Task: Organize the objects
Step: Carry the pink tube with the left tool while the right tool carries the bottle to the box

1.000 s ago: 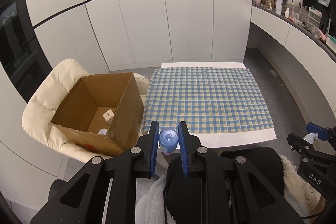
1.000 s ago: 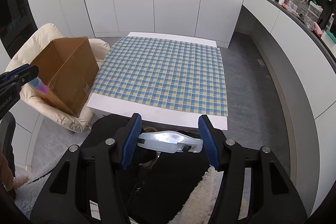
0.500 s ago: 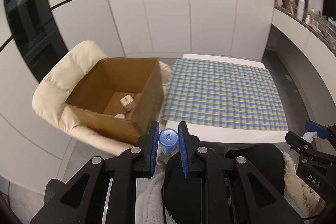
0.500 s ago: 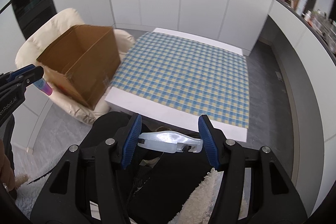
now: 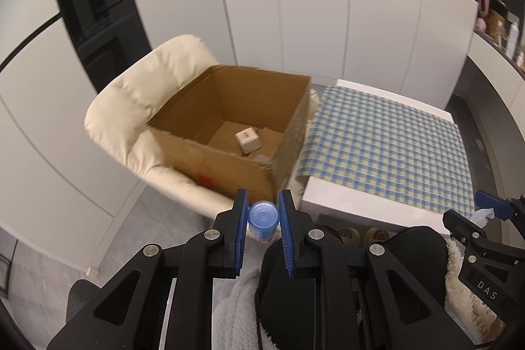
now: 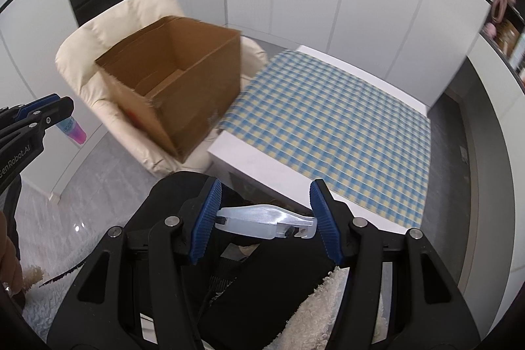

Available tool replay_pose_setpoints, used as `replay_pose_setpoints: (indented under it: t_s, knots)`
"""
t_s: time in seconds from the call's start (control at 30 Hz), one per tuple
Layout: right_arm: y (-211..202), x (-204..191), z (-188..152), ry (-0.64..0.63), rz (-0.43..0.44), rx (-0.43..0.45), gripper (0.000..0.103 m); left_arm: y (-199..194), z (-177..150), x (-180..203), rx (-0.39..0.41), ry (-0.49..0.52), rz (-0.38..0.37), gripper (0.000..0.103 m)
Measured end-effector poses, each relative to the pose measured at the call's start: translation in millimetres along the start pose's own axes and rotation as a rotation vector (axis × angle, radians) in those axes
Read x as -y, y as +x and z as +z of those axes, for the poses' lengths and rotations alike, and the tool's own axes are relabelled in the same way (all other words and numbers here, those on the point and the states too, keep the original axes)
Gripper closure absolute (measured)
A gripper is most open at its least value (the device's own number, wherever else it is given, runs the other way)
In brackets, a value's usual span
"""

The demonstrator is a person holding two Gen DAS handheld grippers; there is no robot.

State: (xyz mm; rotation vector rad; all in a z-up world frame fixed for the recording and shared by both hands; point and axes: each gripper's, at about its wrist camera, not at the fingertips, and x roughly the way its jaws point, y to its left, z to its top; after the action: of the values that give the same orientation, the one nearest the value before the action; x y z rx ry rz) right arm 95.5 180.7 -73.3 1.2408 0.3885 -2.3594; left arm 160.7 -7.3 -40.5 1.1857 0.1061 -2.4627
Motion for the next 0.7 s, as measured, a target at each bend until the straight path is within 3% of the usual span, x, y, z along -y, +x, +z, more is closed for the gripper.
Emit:
replay_pose_setpoints:
  t_s: [0.4, 0.7]
  knots:
    - [24.9, -70.5, 16.3, -0.178, 0.079, -0.024, 0.044, 22.7, -7.6, -49.0, -0.056, -0.113, 0.058, 0.085]
    - [36.8, -85.0, 27.9, -0.217, 0.093, -0.035, 0.044, 37.6, -4.4, -57.4, -0.081, -0.143, 0.067, 0.085]
